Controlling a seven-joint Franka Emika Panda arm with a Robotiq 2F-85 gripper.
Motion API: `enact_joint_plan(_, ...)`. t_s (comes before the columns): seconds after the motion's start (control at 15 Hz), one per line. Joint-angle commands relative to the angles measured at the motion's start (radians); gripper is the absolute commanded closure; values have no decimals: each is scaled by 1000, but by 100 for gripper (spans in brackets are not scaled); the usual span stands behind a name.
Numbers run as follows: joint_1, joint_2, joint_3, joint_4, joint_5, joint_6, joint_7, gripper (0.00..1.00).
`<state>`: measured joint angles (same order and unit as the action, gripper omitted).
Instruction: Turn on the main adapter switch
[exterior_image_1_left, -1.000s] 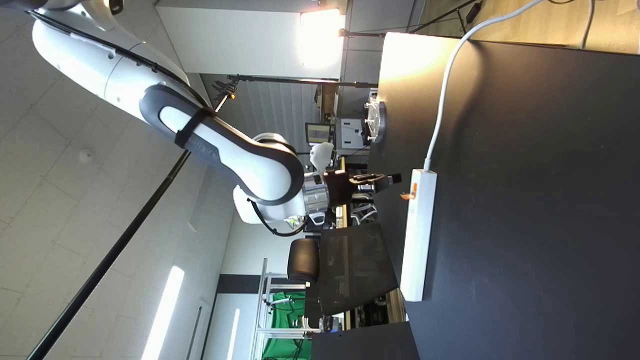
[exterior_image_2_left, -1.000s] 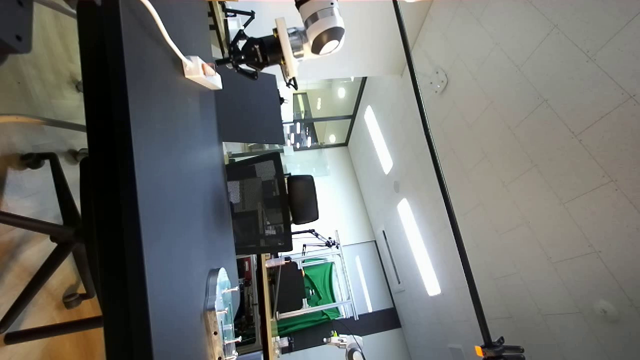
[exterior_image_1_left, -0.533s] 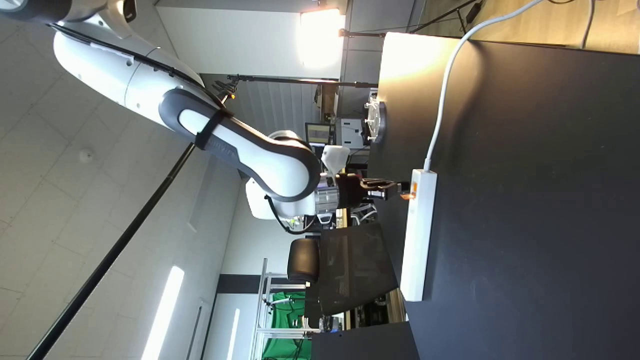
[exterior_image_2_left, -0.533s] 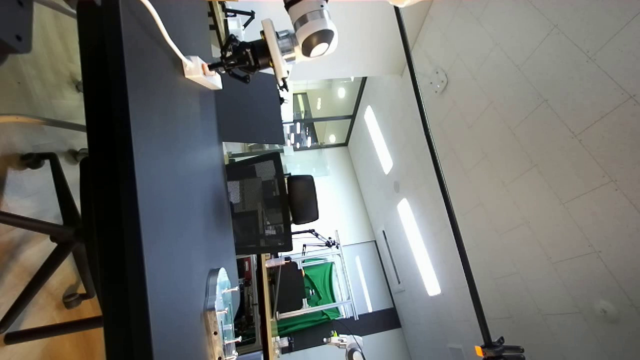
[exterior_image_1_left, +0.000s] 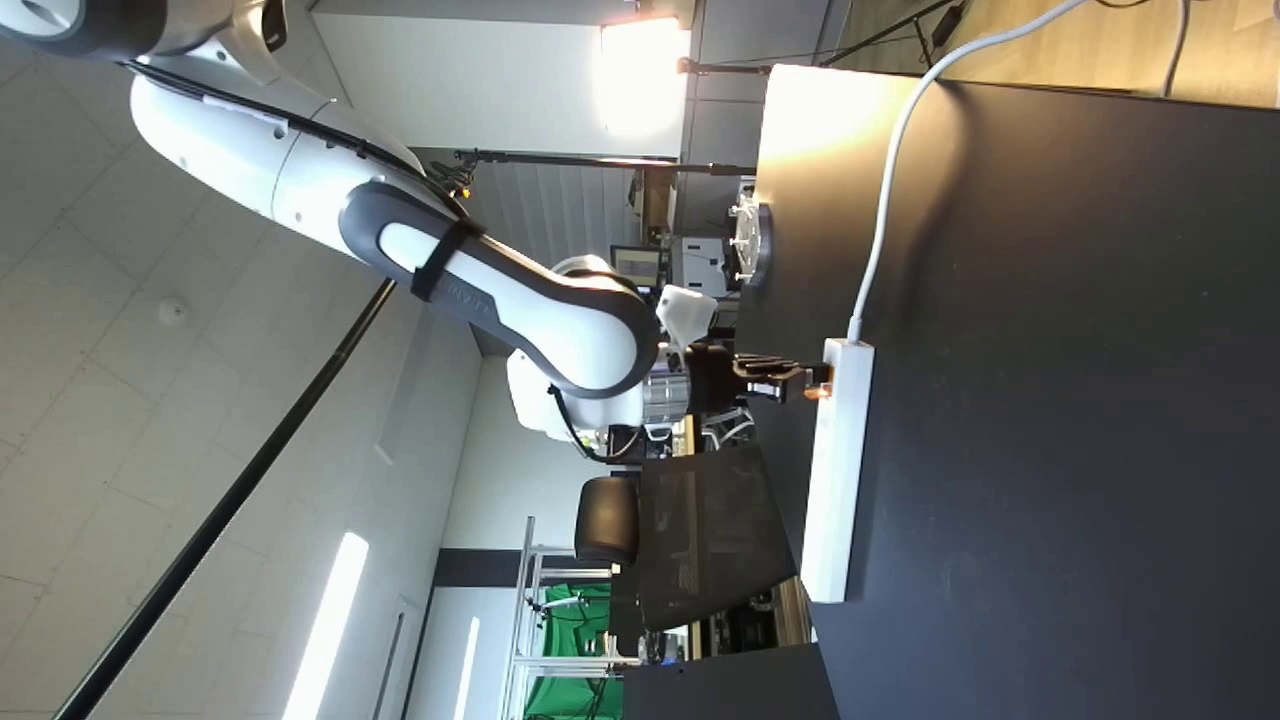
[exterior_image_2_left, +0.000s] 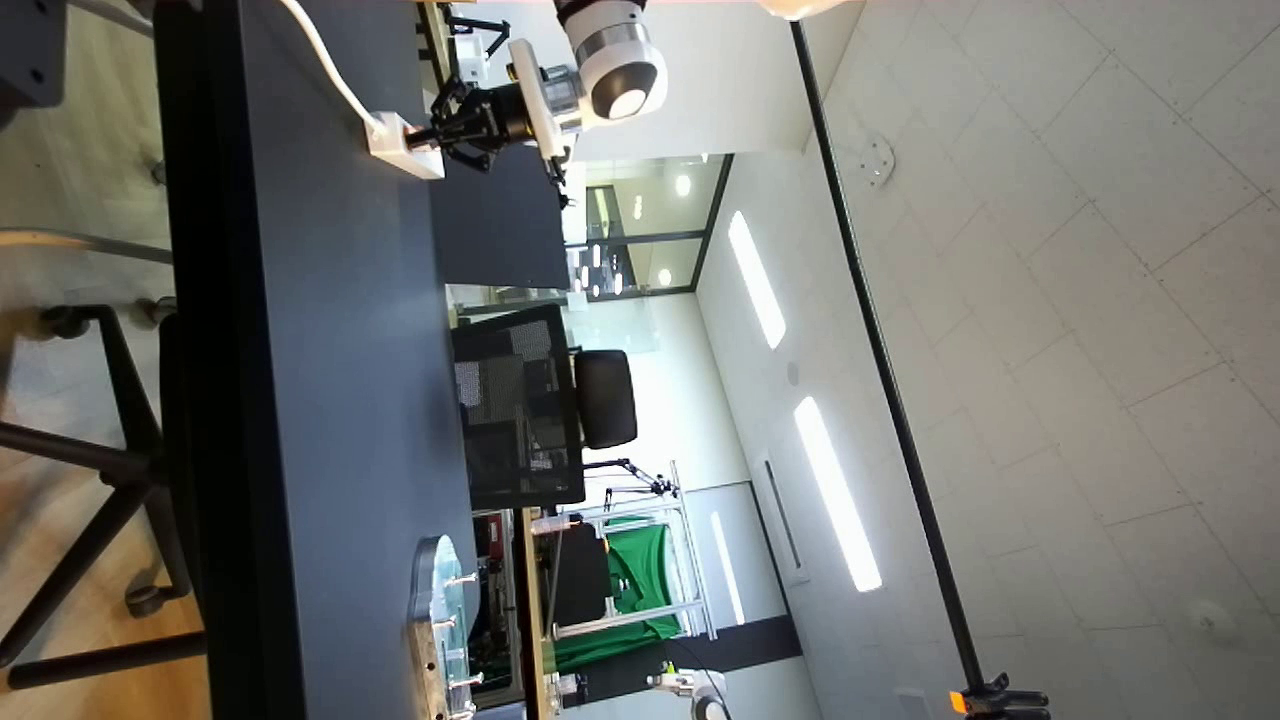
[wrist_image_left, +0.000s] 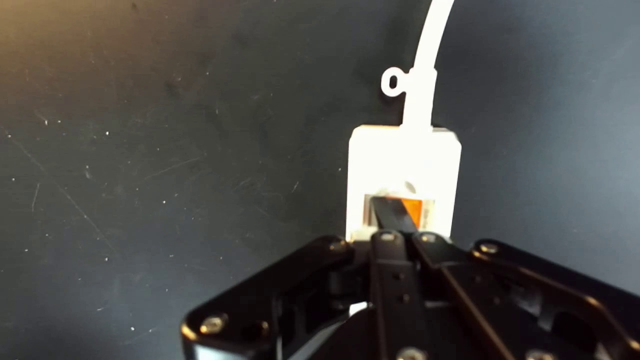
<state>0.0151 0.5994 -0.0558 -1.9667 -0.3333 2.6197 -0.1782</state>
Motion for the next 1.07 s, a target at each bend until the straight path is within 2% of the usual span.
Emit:
enact_joint_plan(0.0, 12, 3, -10, -3, 14, 18, 43, 100)
enact_joint_plan(0.6, 9, 31, -21, 8, 28, 61, 67, 100)
enact_joint_plan(1.0, -97, 63, 56, 48, 146, 38, -67, 100)
